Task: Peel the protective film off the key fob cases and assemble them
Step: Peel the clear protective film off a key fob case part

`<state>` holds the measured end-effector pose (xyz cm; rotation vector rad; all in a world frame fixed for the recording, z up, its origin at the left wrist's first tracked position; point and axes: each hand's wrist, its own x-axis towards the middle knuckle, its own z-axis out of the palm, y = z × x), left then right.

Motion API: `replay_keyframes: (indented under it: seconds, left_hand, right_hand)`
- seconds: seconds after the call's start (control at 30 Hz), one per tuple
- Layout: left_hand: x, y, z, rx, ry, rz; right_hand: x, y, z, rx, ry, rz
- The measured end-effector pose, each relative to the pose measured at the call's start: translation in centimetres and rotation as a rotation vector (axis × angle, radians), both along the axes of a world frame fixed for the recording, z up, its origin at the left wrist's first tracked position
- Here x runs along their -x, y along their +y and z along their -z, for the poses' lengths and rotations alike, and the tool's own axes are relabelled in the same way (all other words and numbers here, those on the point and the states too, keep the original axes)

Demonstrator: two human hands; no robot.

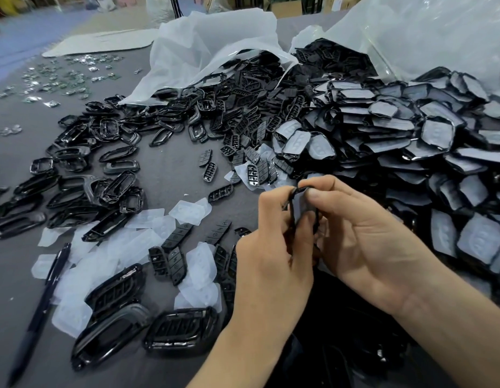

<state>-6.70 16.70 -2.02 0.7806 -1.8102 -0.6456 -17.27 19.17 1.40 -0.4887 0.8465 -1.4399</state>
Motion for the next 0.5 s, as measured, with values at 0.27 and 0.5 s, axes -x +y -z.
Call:
replay_keyframes:
  seconds: [0.27, 0.5]
  left_hand:
    - [0.10, 0.16, 0.07, 0.020, 0.027, -0.054]
    - [0.18, 0.16, 0.04, 0.066, 0.026, -0.049]
  right_hand:
    - [-0.21, 0.06, -0.54, 0.019, -0.035, -0.012]
    - [-0.15, 0.12, -0.70, 0.030, -0.009, -0.019]
